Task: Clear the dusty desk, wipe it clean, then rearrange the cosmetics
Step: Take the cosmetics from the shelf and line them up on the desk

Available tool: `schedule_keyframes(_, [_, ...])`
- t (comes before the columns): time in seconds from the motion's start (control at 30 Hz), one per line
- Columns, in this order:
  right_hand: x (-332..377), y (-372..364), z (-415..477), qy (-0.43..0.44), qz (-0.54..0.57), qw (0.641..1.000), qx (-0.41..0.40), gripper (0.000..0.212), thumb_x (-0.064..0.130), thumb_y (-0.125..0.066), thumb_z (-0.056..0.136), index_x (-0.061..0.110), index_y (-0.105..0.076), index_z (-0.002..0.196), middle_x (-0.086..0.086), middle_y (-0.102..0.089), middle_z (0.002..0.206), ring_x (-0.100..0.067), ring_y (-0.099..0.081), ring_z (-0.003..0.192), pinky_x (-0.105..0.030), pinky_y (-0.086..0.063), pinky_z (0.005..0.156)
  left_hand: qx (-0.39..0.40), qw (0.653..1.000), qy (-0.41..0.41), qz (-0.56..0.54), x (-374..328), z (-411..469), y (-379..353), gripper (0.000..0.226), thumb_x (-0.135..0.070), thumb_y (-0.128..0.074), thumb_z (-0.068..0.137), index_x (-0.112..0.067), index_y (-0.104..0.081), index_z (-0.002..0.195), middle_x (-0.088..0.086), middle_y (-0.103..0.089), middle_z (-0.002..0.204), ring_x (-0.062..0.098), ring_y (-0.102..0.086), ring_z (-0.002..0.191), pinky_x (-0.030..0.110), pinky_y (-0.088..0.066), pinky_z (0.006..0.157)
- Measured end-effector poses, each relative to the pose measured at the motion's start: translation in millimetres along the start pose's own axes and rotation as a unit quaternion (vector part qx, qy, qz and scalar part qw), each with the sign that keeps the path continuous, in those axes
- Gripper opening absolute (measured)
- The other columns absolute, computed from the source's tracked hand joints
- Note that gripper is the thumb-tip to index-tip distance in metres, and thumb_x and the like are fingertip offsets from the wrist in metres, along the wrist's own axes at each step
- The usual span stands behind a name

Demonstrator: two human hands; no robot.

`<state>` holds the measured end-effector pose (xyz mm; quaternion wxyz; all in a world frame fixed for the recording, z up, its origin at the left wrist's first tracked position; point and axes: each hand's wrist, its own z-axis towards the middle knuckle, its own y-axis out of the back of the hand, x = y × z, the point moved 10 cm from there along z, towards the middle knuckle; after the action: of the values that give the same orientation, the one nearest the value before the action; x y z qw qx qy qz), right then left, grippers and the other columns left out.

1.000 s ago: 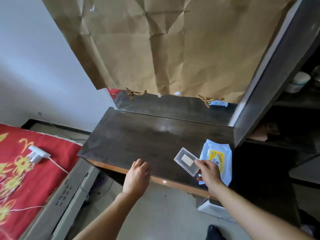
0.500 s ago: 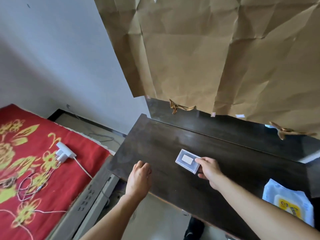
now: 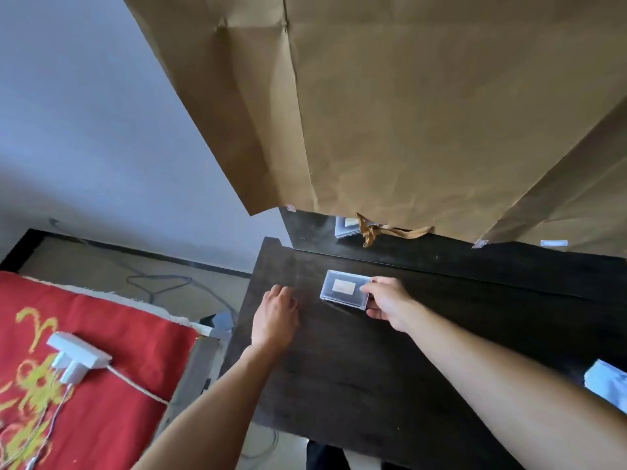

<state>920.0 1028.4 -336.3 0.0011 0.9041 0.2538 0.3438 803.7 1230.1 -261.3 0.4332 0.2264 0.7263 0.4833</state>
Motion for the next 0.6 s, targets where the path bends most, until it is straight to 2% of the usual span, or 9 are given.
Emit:
schedule_keyframes(0.07, [3,-7,11,0.005,-0.017,0.999,-0.030,0.018,0.014,-0.061,0.088,0.016,-0.064,0.106,-0.012,-0.065,0.105,-0.024,-0.062,0.089,-0.027,-0.051,0.052,0.013,1.000,-0.016,0.004,7,26,-3,0.014,-0.020,-0.055,0.091,-0.008,-0.060,0.097,0.006,-0.058,0.103,0.027,-0.053,0.099,0.038,-0.046,0.077])
schedule_keyframes(0.17, [22,-4,23,0.069,-0.116,0.982,-0.134,0.015,0.018,-0.069,0.083,0.010,-0.071,0.096,-0.011,-0.070,0.096,-0.023,-0.066,0.080,-0.035,-0.058,0.067,0.031,0.999,-0.044,0.004,13,60,-10,0.019,-0.026,-0.053,0.093,-0.009,-0.060,0.099,0.007,-0.060,0.105,0.027,-0.054,0.099,0.039,-0.048,0.079])
schedule_keyframes(0.27, [39,-4,23,0.102,-0.204,0.950,-0.211,0.020,0.022,-0.072,0.081,0.009,-0.073,0.096,-0.009,-0.072,0.096,-0.025,-0.067,0.087,-0.030,-0.054,0.076,0.054,0.996,-0.064,0.004,16,84,-18,0.019,-0.026,-0.053,0.094,-0.013,-0.061,0.105,0.005,-0.060,0.109,0.025,-0.054,0.100,0.039,-0.051,0.082])
schedule_keyframes(0.43, [53,-15,23,0.141,-0.246,0.922,-0.264,0.012,0.023,-0.069,0.081,0.012,-0.070,0.086,-0.009,-0.073,0.089,-0.026,-0.067,0.083,-0.028,-0.050,0.070,0.079,0.991,-0.104,0.012,18,99,-31,0.021,-0.022,-0.058,0.090,-0.014,-0.059,0.109,0.005,-0.058,0.113,0.025,-0.051,0.104,0.038,-0.049,0.080])
schedule_keyframes(0.6, [51,-17,19,0.155,-0.230,0.923,-0.266,0.018,0.024,-0.068,0.083,0.010,-0.069,0.094,-0.008,-0.072,0.091,-0.024,-0.066,0.084,-0.026,-0.049,0.070,0.058,0.992,-0.110,0.023,18,101,-30,0.025,-0.025,-0.057,0.091,-0.018,-0.058,0.115,0.004,-0.054,0.124,0.023,-0.047,0.111,0.035,-0.048,0.088])
